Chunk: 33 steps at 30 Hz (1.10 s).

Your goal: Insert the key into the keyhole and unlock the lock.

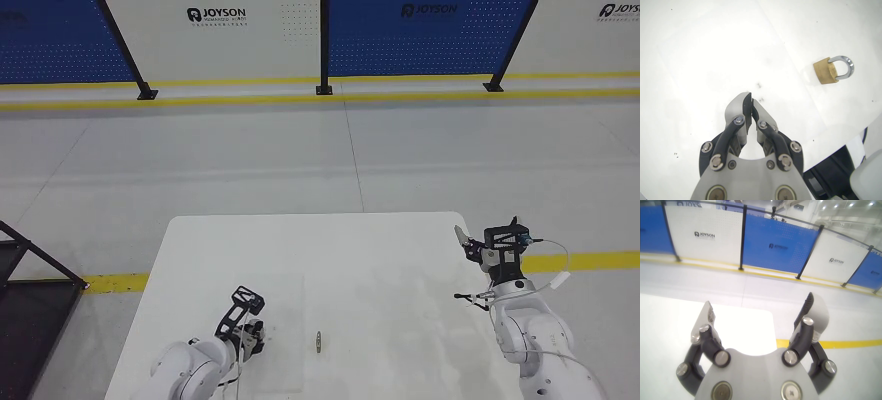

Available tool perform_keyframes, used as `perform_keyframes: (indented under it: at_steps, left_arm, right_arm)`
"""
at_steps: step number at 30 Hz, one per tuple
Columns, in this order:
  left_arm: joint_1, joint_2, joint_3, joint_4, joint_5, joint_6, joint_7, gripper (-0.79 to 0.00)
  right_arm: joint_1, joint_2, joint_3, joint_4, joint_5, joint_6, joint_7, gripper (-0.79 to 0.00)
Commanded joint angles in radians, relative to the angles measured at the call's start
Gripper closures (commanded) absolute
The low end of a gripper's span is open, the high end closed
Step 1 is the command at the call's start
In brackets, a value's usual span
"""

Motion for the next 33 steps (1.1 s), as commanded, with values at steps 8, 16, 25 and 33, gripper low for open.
perform_keyframes:
  at_steps: [8,16,25,33]
  left_arm:
    - [0.113,0.009,-0.089,-0.113,-0.035,-0.08,0.318,0.0]
    - [0.23,0.02,-0.227,-0.098,-0.088,-0.298,0.762,0.0]
    - [0.266,0.03,-0.311,-0.049,-0.082,-0.601,1.104,0.0]
    - [0.263,0.031,-0.328,-0.022,-0.057,-0.614,1.149,0.0]
  right_arm:
    - [0.0,0.0,0.0,0.0,0.0,0.0,0.0,-0.785]
    - [0.0,0.0,0.0,0.0,0.0,0.0,0.0,-0.785]
    - [-0.099,-0.003,-0.098,-0.098,-0.162,-0.05,-0.053,-0.785]
    - [-0.183,-0.007,-0.347,-0.148,-0.402,-0.177,-0.075,-0.785]
